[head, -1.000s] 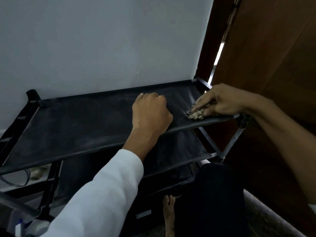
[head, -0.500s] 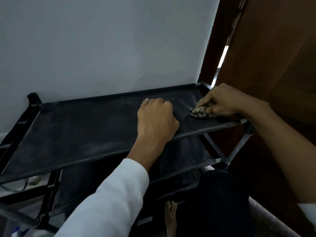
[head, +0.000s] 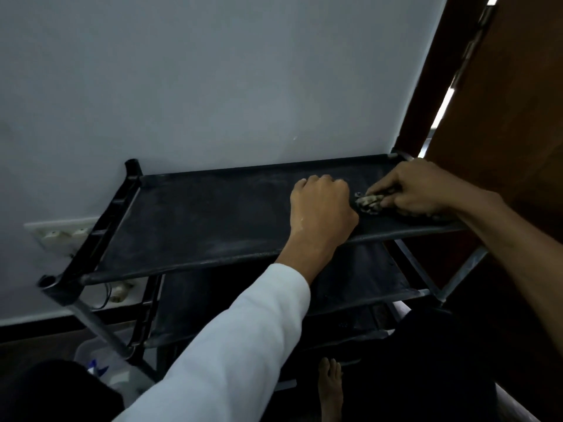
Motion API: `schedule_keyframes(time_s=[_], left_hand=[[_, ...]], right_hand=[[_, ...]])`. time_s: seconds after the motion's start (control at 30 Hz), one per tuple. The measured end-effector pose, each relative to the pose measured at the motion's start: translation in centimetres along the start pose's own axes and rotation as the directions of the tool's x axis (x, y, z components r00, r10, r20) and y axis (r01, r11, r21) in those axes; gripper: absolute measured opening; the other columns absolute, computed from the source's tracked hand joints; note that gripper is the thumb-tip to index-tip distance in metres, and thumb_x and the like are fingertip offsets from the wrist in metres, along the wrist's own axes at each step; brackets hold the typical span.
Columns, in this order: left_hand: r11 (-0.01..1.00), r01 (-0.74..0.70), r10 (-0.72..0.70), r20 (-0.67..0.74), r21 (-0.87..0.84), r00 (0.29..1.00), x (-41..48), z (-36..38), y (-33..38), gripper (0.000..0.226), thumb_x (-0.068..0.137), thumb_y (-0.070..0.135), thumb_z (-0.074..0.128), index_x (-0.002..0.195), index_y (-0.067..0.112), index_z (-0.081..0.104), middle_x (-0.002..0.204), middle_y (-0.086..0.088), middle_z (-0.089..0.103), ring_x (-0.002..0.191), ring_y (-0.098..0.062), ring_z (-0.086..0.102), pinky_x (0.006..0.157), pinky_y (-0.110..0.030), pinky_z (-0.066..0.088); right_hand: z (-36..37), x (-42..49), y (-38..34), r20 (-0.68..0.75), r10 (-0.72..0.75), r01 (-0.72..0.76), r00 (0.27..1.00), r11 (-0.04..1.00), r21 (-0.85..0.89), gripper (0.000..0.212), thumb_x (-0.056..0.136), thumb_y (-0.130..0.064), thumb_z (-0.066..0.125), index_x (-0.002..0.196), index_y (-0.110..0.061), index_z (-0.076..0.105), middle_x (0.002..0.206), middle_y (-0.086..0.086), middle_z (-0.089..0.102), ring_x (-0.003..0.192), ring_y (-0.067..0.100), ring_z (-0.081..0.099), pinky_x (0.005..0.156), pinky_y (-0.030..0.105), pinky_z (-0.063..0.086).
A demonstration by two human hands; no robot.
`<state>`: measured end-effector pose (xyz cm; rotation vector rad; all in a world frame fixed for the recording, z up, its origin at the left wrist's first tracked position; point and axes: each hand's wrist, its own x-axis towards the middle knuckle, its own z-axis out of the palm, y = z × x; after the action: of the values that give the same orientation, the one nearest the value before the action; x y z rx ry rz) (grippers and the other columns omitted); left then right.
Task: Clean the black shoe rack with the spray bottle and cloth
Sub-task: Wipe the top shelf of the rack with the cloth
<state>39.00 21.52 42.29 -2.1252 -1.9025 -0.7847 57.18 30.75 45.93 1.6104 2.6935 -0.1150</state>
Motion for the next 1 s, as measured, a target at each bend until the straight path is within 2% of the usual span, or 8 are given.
schedule_keyframes(time_s=[0.13, 0.23, 0.33, 0.47, 0.6, 0.7, 0.8, 1.0], left_hand=[[0.999, -0.04, 0.042, -0.071, 0.024, 0.997, -0.2, -1.2, 0.0, 0.022, 0.081, 0.019, 0.052, 0.097, 0.015, 0.067, 0.099, -0.002, 0.07, 0.094, -0.025, 0.062, 0.082, -0.035, 0.041], [0.987, -0.157, 0.157, -0.195, 0.016, 0.968, -1.1, -2.6, 0.5, 0.031, 0.083, 0.016, 0.05, 0.107, 0.018, 0.069, 0.102, 0.0, 0.072, 0.094, -0.024, 0.064, 0.083, -0.035, 0.043], [0.946, -0.324, 0.307, -0.352, 0.012, 0.884, -3.9, -3.2, 0.7, 0.028, 0.084, 0.012, 0.053, 0.105, 0.015, 0.072, 0.112, 0.0, 0.072, 0.098, -0.024, 0.065, 0.079, -0.036, 0.046], [0.859, -0.508, 0.491, -0.384, 0.064, 0.782, -9.3, -2.3, -0.8, 0.021, 0.083, 0.013, 0.06, 0.1, 0.014, 0.073, 0.116, 0.0, 0.07, 0.095, -0.024, 0.066, 0.074, -0.037, 0.048], [0.807, -0.586, 0.585, -0.219, 0.07, 0.781, -13.2, -1.6, -3.8, 0.021, 0.08, 0.013, 0.061, 0.096, 0.014, 0.073, 0.111, 0.002, 0.072, 0.09, -0.022, 0.067, 0.068, -0.035, 0.05], [0.786, -0.614, 0.617, -0.04, 0.068, 0.786, -14.8, -1.8, -6.7, 0.025, 0.079, 0.017, 0.055, 0.097, 0.017, 0.072, 0.109, 0.002, 0.071, 0.091, -0.021, 0.067, 0.067, -0.032, 0.05], [0.833, -0.538, 0.515, 0.177, 0.127, 0.839, -15.9, -2.1, -10.4, 0.03, 0.078, 0.022, 0.049, 0.097, 0.021, 0.072, 0.105, 0.004, 0.071, 0.093, -0.022, 0.067, 0.067, -0.032, 0.051], [0.98, -0.041, -0.051, 0.448, 0.194, 0.893, -17.4, -1.4, -17.9, 0.03, 0.086, 0.027, 0.053, 0.111, 0.025, 0.069, 0.12, -0.007, 0.065, 0.108, -0.032, 0.061, 0.084, -0.04, 0.051]], right_hand=[[0.8, -1.1, -1.7, -0.198, 0.07, -0.015, 0.978, 0.964, 0.264, 0.036, 0.087, -0.017, 0.073, 0.12, -0.034, 0.071, 0.112, -0.007, 0.071, 0.094, 0.005, 0.058, 0.085, 0.022, 0.044], [1.4, -1.6, -3.1, -0.413, 0.314, 0.054, 0.855, 0.738, 0.673, 0.035, 0.088, -0.014, 0.072, 0.121, -0.027, 0.071, 0.111, -0.006, 0.073, 0.104, 0.01, 0.066, 0.093, 0.029, 0.053], [0.5, -2.0, -4.2, -0.32, 0.499, 0.182, 0.805, 0.306, 0.934, 0.034, 0.091, -0.01, 0.068, 0.124, -0.019, 0.069, 0.111, -0.004, 0.074, 0.104, 0.013, 0.07, 0.085, 0.031, 0.058], [-1.7, -3.8, -5.7, -0.141, 0.565, 0.223, 0.813, -0.077, 0.972, 0.028, 0.094, -0.011, 0.063, 0.121, -0.018, 0.067, 0.103, 0.001, 0.075, 0.089, 0.014, 0.074, 0.062, 0.033, 0.059], [-2.1, -7.8, -8.9, 0.027, 0.52, 0.174, 0.854, -0.334, 0.926, 0.023, 0.097, -0.011, 0.059, 0.119, -0.015, 0.063, 0.104, 0.009, 0.072, 0.091, 0.024, 0.072, 0.057, 0.042, 0.061], [-0.9, -11.8, -11.8, 0.091, 0.508, 0.146, 0.856, -0.407, 0.902, 0.023, 0.097, -0.011, 0.059, 0.12, -0.01, 0.061, 0.11, 0.013, 0.069, 0.101, 0.027, 0.069, 0.076, 0.05, 0.06], [0.9, -15.4, -14.9, 0.147, 0.47, 0.109, 0.871, -0.475, 0.873, 0.016, 0.093, -0.009, 0.061, 0.109, -0.008, 0.065, 0.1, 0.013, 0.073, 0.096, 0.028, 0.073, 0.069, 0.049, 0.061], [8.6, -17.6, -20.1, 0.355, 0.342, -0.096, 0.87, -0.588, 0.803, 0.008, 0.092, -0.008, 0.059, 0.094, -0.005, 0.066, 0.073, 0.013, 0.07, 0.057, 0.021, 0.071, 0.055, 0.039, 0.06]])
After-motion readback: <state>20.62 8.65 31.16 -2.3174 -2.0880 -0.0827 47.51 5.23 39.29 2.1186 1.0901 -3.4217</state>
